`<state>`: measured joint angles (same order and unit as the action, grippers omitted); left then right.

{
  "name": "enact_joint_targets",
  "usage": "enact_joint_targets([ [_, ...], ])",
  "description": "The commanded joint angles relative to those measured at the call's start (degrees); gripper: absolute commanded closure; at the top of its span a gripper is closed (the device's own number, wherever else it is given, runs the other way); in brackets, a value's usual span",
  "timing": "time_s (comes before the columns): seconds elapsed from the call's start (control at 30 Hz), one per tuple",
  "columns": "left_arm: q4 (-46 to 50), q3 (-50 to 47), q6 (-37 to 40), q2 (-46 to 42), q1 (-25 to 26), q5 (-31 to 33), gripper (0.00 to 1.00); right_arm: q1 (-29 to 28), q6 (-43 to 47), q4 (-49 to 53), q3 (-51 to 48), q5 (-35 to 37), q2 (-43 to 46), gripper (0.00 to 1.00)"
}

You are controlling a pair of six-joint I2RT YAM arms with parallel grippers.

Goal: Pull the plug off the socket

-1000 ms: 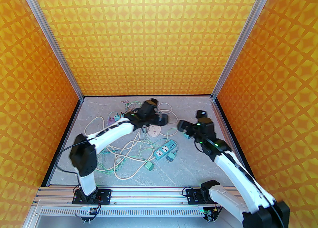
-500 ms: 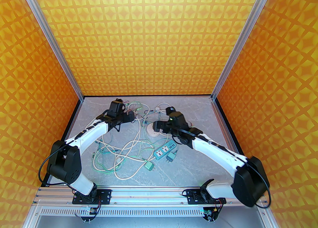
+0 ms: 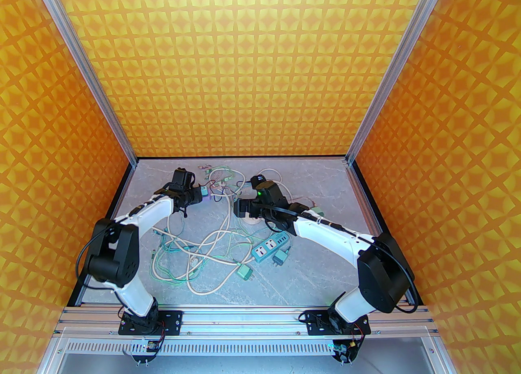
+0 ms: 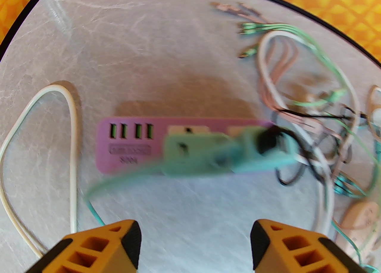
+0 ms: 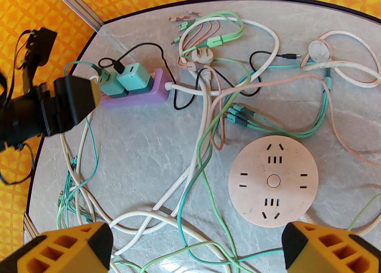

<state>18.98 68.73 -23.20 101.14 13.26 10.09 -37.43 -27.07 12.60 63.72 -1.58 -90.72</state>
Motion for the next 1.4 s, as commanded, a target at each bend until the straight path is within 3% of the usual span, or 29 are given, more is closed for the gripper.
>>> enact_joint_targets([
  [0.0, -1.1, 2.9, 1.7, 1.4, -0.8, 1.5, 0.35, -0.2, 1.1, -0.7, 1.4, -0.5, -0.7, 0.02],
  [0.47, 2.1, 5.5, -0.2, 2.3, -0.8, -0.7, 0.39, -0.2, 0.9, -0.6, 1.9, -1.0, -2.2, 0.02],
  [0.73, 2.8, 0.4, -1.9, -9.8, -0.2, -6.4, 0.27, -0.2, 0.8, -1.7, 1.0, -1.7, -2.0, 0.01],
  [0.8, 4.2, 1.0, -2.2, -12.6, -1.4, -6.4, 0.16, -0.3, 0.6, -2.1, 1.0, -2.2, -2.4, 0.02],
  [0.93, 5.6, 4.6, -2.7, -13.1, -6.2, -7.1, 0.09, -0.7, 0.2, -2.8, 0.8, -2.9, -2.7, 0.02],
  [1.1, 4.2, 12.5, -5.9, -3.0, -14.6, -21.5, 0.09, -1.3, 0.1, -2.6, 0.4, -3.0, -1.9, 0.02],
  [1.2, 2.7, 16.1, -9.7, 3.6, -18.0, -27.2, 0.22, -1.5, 0.0, -2.5, -0.1, -2.8, -1.0, 0.02],
  [1.3, 1.8, 18.9, -10.4, 8.3, -19.8, -29.1, 0.6, -1.6, -0.1, -2.1, -0.7, -2.4, -0.2, 0.01],
  [1.37, 2.3, 21.8, -9.4, 11.6, -20.2, -29.1, 0.72, -1.6, -0.2, -2.1, -0.8, -2.3, 0.2, 0.02],
])
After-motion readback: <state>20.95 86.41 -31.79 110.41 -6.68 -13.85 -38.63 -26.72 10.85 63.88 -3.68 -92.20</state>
